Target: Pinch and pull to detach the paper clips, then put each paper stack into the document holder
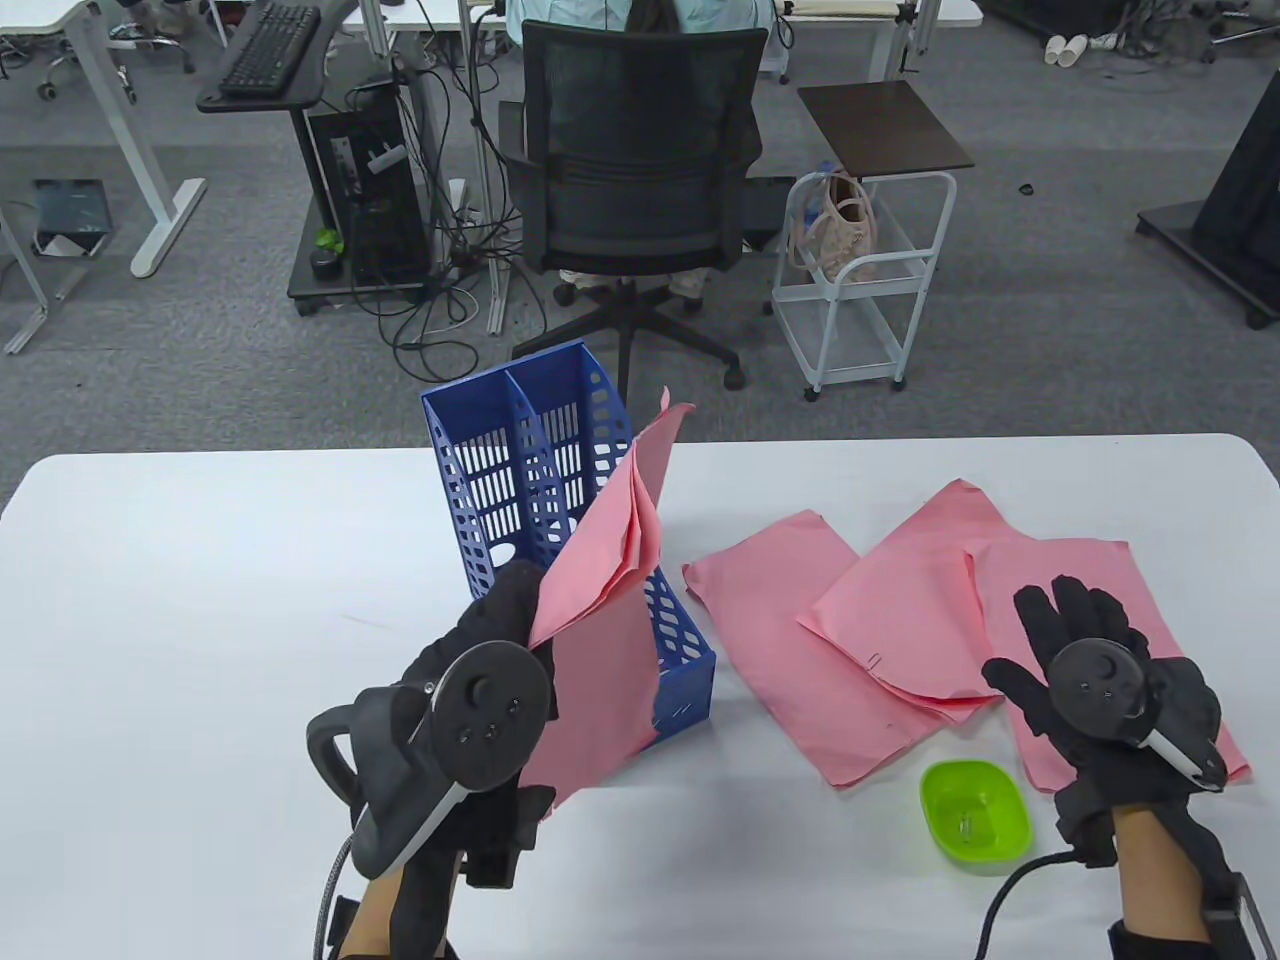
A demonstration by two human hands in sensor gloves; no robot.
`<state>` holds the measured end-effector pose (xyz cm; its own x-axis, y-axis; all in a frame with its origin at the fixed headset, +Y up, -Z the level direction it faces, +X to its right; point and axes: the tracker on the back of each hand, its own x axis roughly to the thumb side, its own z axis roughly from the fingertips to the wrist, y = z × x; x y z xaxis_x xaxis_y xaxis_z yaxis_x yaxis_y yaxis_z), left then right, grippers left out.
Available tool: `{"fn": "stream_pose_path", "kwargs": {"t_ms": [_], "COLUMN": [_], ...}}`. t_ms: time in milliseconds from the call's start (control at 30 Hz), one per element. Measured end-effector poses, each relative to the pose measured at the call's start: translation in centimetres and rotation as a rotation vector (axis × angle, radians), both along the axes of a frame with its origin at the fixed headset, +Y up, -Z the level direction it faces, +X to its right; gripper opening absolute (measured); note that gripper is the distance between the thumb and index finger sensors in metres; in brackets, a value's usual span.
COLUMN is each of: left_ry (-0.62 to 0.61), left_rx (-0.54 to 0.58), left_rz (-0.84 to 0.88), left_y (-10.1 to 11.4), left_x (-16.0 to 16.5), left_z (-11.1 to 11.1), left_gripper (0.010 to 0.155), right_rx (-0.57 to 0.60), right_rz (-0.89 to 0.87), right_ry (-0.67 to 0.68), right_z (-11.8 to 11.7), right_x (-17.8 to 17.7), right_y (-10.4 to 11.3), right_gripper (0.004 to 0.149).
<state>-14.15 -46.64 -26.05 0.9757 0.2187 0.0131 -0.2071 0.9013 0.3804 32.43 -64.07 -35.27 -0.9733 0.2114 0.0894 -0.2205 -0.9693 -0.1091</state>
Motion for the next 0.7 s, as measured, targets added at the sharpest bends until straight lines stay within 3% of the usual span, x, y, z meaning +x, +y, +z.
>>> {"fn": "stream_pose_path", "kwargs": {"t_ms": [167,333,467,700], "left_ry": [0.167,0.334,0.339,0.232], "left_rx": [-0.061,-0.134,-0.163,-0.012], "left_rz": [-0.030,-0.114,-0.070,0.192], "left_y": [0.1,-1.2,-2.6,-6.4], "left_x": [0.4,0.4,0.5,1.0], "left_z": [-2.8,-6.1,-8.0,-9.6], "left_gripper": [0.048,0.049,0.052,0.058], "right_rx": [0.066,0.097,0.104,0.106], "right_rz": [-0.003,-0.018,-0.020,-0.023], "right_ry": [0.008,0.014,0.017,0.011], "right_z": [0.7,1.1,1.3,1.4], "right_x": [0.0,0.1,0.2,0.3], "right_y": [1.0,1.5,1.6,1.6], "right_gripper": [0.077,0.077,0.077,0.077]}}
